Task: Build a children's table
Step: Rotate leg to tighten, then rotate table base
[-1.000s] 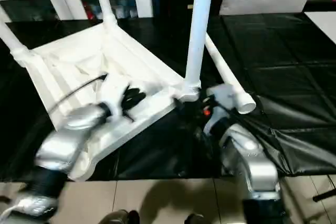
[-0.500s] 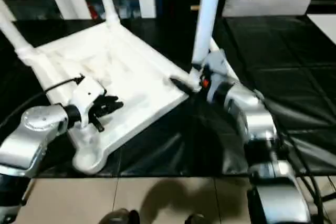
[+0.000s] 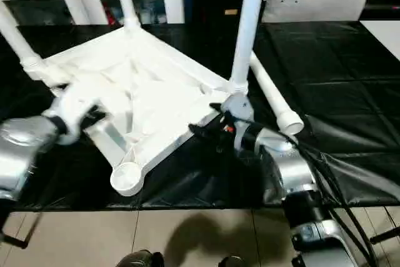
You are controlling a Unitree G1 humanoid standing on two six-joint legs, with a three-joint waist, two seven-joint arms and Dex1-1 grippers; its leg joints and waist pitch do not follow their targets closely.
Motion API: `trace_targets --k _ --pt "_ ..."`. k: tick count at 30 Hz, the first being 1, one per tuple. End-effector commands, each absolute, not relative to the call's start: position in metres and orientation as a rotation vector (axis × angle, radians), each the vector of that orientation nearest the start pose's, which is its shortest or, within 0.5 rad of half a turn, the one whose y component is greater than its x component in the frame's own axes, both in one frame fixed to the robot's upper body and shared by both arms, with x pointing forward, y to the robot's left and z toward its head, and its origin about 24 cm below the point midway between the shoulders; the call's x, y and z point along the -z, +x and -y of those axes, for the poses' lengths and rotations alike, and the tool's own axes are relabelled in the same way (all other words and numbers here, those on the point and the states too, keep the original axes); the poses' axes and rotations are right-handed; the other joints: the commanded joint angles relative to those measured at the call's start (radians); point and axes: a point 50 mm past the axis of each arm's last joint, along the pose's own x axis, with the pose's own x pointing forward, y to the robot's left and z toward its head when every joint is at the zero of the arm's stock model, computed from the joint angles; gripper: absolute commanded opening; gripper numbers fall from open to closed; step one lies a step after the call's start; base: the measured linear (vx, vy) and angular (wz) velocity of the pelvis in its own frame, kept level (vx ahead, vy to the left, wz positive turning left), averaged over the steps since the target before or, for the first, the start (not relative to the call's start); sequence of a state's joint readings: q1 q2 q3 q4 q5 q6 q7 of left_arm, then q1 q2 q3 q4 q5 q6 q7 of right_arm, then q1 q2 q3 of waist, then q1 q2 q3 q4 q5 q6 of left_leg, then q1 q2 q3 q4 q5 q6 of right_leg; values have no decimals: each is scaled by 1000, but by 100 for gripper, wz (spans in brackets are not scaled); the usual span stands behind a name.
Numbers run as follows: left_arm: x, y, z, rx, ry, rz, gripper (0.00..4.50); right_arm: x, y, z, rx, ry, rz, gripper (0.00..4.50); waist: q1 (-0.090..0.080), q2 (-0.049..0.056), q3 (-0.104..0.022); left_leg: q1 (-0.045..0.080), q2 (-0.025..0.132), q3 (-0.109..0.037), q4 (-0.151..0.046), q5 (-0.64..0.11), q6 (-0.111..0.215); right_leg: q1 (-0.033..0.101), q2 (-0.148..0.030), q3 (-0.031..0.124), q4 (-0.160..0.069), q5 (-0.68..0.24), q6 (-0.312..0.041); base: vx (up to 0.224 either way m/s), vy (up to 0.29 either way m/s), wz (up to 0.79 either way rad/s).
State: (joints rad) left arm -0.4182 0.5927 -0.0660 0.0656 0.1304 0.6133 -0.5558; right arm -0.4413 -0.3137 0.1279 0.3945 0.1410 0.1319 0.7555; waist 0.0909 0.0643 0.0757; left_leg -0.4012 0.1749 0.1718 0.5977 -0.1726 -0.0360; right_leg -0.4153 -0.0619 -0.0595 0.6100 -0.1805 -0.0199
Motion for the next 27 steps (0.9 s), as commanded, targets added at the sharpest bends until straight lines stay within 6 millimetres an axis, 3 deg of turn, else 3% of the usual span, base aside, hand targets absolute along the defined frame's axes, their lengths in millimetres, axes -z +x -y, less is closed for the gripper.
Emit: trace_targets --k 1,4,10,14,18,22,25,27 --pt "-112 314 -242 290 625 -452 62 -56 313 144 -824 -202 -250 450 2 3 -69 25 48 -24 -73 -220 27 48 -74 45 -73 -219 -197 0 0 0" --pt "-108 314 -240 311 621 -465 19 -53 311 142 -818 -207 -273 450 4 -3 -72 23 48 -23 -70 -193 38 49 -77 45 -69 -172 -212 0 0 0" --pt "-91 308 -223 437 626 -518 12 -47 320 133 -739 -261 -350 450 4 -3 -72 24 49 -22 -71 -205 26 46 -81 47 -71 -219 -207 0 0 0" --pt "-82 299 -218 543 657 -583 12 -43 326 122 -703 -292 -359 450 2 -5 -80 22 48 -23 -68 -167 27 50 -81 46 -62 -162 -219 0 0 0" --pt "-78 287 -209 685 658 -630 12 -40 335 113 -640 -297 -369 450 3 -2 -78 25 50 -20 -67 -167 22 47 -82 48 -61 -159 -235 0 0 0" --pt "-76 269 -200 890 674 -679 12 -38 341 106 -614 -291 -371 450 -5 -5 -73 24 49 -22 -76 -223 -1 49 -83 49 -65 -219 -219 0 0 0" --pt "-75 251 -184 1099 583 -695 12 -39 346 101 -601 -258 -366 450 -15 -7 -65 30 46 -25 -80 -314 -28 46 -86 52 -74 -354 -192 0 0 0" --pt "-75 246 -180 1143 554 -706 12 -40 348 100 -597 -260 -364 450 -24 -6 -63 36 49 -27 -83 -351 -41 43 -87 53 -77 -402 -184 0 0 0"
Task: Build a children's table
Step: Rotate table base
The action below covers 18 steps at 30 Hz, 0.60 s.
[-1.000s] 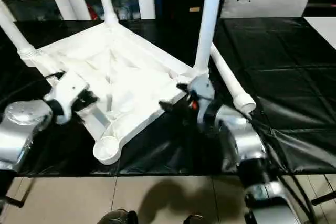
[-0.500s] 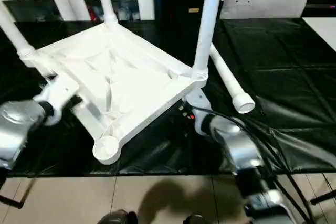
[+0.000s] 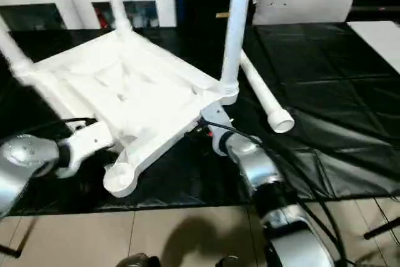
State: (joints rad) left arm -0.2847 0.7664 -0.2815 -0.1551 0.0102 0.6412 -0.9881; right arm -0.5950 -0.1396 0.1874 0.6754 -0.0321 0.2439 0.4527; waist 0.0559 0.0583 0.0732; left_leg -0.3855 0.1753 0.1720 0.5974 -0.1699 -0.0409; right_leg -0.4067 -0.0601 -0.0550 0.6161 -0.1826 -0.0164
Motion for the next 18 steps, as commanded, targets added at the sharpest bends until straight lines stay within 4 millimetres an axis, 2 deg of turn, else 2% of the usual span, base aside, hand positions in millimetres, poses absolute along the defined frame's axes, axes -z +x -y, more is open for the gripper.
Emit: trace_targets --k 1,3,6,10,12,14,15,18 --pt "-74 242 -173 1185 534 -712 12 -41 351 99 -587 -257 -358 450 6 0 -61 24 49 -27 -83 -365 -40 33 -86 50 -84 -400 -191 0 0 0" --pt "-74 242 -170 1192 532 -712 12 -42 352 98 -585 -253 -355 450 4 1 -63 23 48 -26 -83 -350 -40 35 -84 50 -82 -366 -201 0 0 0" --pt "-75 245 -157 1227 519 -670 12 -45 355 93 -595 -249 -343 450 4 0 -67 22 46 -22 -79 -312 -32 39 -83 52 -78 -309 -214 0 0 0" --pt "-77 256 -149 1194 529 -610 12 -46 357 93 -598 -251 -339 450 7 -6 -71 17 42 -17 -73 -243 -10 45 -81 51 -72 -245 -220 0 0 0" --pt "-79 267 -143 1165 508 -548 12 -46 358 93 -597 -252 -337 450 8 -5 -73 15 42 -16 -71 -223 -4 46 -80 51 -72 -222 -222 0 0 0" --pt "-79 275 -138 1128 504 -518 12 -47 358 93 -595 -252 -335 450 9 -5 -72 15 41 -16 -72 -234 -4 47 -79 49 -74 -239 -218 0 0 0" --pt "-78 280 -136 1109 510 -508 12 -47 359 94 -593 -254 -334 450 10 -2 -71 18 41 -17 -72 -242 -6 45 -78 49 -76 -248 -215 0 0 0" --pt "-78 296 -128 1038 506 -467 12 -51 362 101 -559 -252 -305 450 9 -6 -70 18 41 -17 -72 -256 -9 46 -80 49 -79 -271 -203 0 0 0"
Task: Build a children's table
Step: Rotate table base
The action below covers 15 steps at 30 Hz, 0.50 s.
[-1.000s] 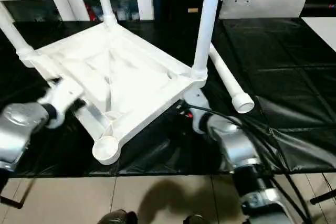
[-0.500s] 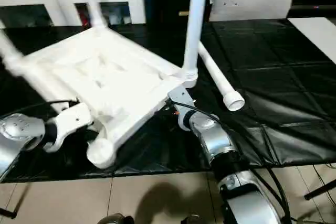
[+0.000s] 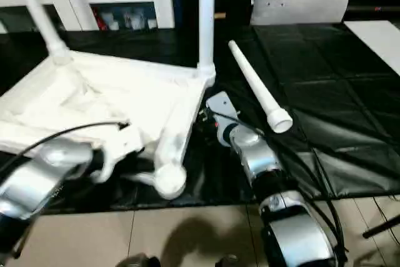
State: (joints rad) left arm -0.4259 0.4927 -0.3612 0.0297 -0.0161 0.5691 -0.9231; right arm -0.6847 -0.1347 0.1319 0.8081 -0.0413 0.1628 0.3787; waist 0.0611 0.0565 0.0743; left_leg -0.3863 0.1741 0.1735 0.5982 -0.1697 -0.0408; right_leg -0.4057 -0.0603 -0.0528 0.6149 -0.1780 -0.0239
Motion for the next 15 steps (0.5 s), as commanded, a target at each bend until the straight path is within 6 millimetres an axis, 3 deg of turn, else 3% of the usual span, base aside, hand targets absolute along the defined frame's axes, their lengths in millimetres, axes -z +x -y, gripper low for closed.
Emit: trace_targets --k 1,6,7,10,12,13,15 --pt "-78 302 -126 1010 502 -451 12 -53 363 104 -544 -243 -291 450 5 -7 -73 19 43 -18 -72 -253 -7 46 -79 47 -78 -274 -192 0 0 0" --pt "-75 326 -123 832 526 -385 12 -66 366 118 -502 -181 -232 450 6 -4 -76 14 41 -20 -69 -215 15 52 -76 44 -76 -196 -195 0 0 0" --pt "-74 327 -124 814 534 -374 12 -69 365 123 -496 -174 -217 450 8 4 -76 13 43 -21 -68 -205 19 51 -78 43 -71 -174 -199 0 0 0" --pt "-77 327 -120 776 462 -317 12 -74 361 134 -472 -131 -189 450 6 -4 -79 14 43 -18 -64 -180 34 55 -77 42 -71 -128 -213 0 0 0" --pt "-81 325 -115 781 406 -267 12 -73 360 140 -449 -134 -185 450 9 -5 -78 11 44 -17 -64 -174 42 56 -79 42 -73 -137 -221 0 0 0" --pt "-81 319 -112 797 358 -246 28 -73 361 146 -408 -133 -186 450 11 1 -71 12 44 -18 -66 -192 41 50 -79 40 -77 -169 -221 0 0 0" --pt "-80 313 -109 825 323 -245 46 -73 363 153 -340 -133 -191 450 9 -4 -68 14 47 -18 -70 -224 31 49 -81 41 -83 -224 -219 0 0 0"
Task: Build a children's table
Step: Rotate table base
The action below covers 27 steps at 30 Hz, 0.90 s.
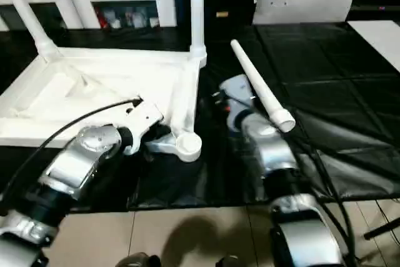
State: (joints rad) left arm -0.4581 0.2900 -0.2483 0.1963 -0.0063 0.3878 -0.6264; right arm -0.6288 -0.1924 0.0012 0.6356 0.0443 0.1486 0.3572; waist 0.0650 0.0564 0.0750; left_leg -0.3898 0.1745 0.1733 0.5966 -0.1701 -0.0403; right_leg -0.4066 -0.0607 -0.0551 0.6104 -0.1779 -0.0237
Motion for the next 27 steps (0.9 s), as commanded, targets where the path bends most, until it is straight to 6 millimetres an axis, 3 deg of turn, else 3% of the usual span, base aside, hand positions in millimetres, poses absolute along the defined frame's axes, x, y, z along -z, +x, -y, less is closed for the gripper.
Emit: trace_targets --k 1,3,4,5,9,14,19,26,27 --pt "-80 308 -108 851 323 -241 58 -72 365 157 -297 -158 -199 450 6 -2 -69 19 49 -21 -71 -233 21 47 -81 43 -78 -248 -216 0 0 0" --pt "-80 302 -106 876 327 -230 69 -72 366 161 -258 -191 -205 450 3 -3 -66 21 46 -18 -72 -261 14 43 -76 43 -82 -283 -201 0 0 0" --pt "-83 300 -107 845 297 -212 79 -71 366 162 -234 -174 -223 450 1 -13 -62 19 45 -18 -74 -269 13 44 -76 44 -82 -299 -191 0 0 0" --pt "-84 299 -108 819 273 -200 86 -71 365 163 -219 -159 -236 450 1 -9 -62 20 46 -19 -74 -269 12 43 -77 44 -82 -305 -186 0 0 0" --pt "-85 293 -118 710 172 -179 118 -72 366 170 -160 -181 -275 450 -3 -8 -60 16 44 -19 -75 -265 12 43 -74 43 -84 -300 -177 0 0 0" --pt "-83 286 -122 708 178 -196 147 -80 376 182 -110 -194 -296 450 -3 -5 -55 20 42 -18 -75 -285 11 36 -72 43 -88 -329 -160 0 0 0" --pt "-89 283 -118 764 246 -190 185 -92 391 200 -79 -257 -430 450 -3 -1 -58 23 41 -19 -71 -277 5 38 -70 42 -79 -263 -199 0 0 0" --pt "-91 280 -115 800 309 -190 246 -101 396 219 -8 -224 -526 450 2 -8 -65 11 42 -14 -62 -187 36 50 -75 41 -66 -154 -244 0 0 0" --pt "-92 280 -116 803 319 -191 260 -102 397 222 -8 -208 -531 450 1 -15 -65 11 42 -12 -62 -180 41 50 -73 41 -67 -147 -246 0 0 0"
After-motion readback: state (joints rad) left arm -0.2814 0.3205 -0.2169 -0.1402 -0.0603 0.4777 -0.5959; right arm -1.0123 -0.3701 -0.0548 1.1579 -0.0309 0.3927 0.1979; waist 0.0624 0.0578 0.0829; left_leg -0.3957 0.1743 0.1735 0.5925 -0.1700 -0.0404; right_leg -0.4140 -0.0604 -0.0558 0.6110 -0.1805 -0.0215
